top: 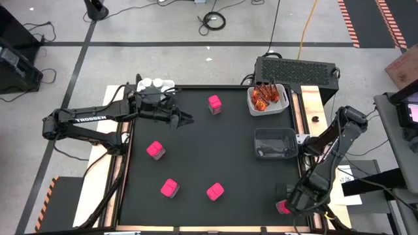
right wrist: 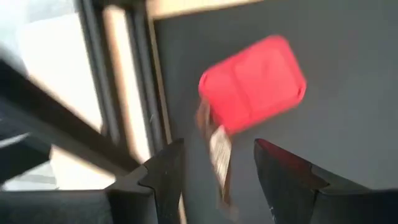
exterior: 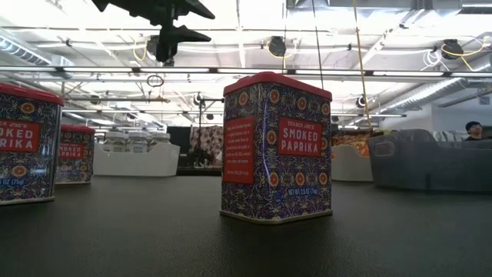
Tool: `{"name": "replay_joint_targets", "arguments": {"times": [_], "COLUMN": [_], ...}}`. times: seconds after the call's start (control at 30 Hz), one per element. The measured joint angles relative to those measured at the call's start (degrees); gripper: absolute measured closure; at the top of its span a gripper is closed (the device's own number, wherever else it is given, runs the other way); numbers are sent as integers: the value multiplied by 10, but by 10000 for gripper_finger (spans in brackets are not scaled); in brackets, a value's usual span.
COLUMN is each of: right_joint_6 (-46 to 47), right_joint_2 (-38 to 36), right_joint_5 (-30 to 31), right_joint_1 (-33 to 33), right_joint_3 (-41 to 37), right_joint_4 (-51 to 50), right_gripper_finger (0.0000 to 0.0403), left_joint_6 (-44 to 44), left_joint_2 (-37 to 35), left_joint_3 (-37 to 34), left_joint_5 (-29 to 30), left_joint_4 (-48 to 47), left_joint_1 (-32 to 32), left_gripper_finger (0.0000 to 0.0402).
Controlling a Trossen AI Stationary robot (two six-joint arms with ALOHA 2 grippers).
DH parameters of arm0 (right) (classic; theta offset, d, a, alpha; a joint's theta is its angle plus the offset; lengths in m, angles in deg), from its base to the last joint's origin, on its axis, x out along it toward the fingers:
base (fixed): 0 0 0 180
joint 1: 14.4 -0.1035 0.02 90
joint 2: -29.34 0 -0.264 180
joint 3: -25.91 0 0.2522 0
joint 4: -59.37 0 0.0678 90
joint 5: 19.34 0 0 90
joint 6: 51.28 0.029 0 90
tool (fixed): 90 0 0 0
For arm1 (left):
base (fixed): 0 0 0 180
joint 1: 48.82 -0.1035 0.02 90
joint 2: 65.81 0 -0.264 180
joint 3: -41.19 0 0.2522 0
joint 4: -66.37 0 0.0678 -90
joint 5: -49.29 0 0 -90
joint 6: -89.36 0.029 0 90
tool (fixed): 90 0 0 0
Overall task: Sort spices by type
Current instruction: Put the orange seasoning bag into the right white bin
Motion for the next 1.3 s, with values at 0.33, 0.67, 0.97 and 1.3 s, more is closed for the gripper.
{"name": "replay_joint_targets", "arguments": {"times": [0.33,0.67,0.97,1.3], "right_joint_6": [16,70,182,362], "right_joint_2": [0,0,0,-36], "right_joint_5": [57,56,60,58], "right_joint_1": [-27,-27,-26,-24], "right_joint_3": [-62,-64,-61,-54], "right_joint_4": [32,29,16,2], "right_gripper_finger": [222,360,401,402], "left_joint_6": [6,5,7,38], "left_joint_2": [0,0,0,0], "left_joint_3": [0,0,0,0], "left_joint_5": [9,0,0,11], "left_joint_4": [0,0,-1,0], "left_joint_1": [0,0,0,-2], "left_gripper_finger": [210,210,210,210]}}
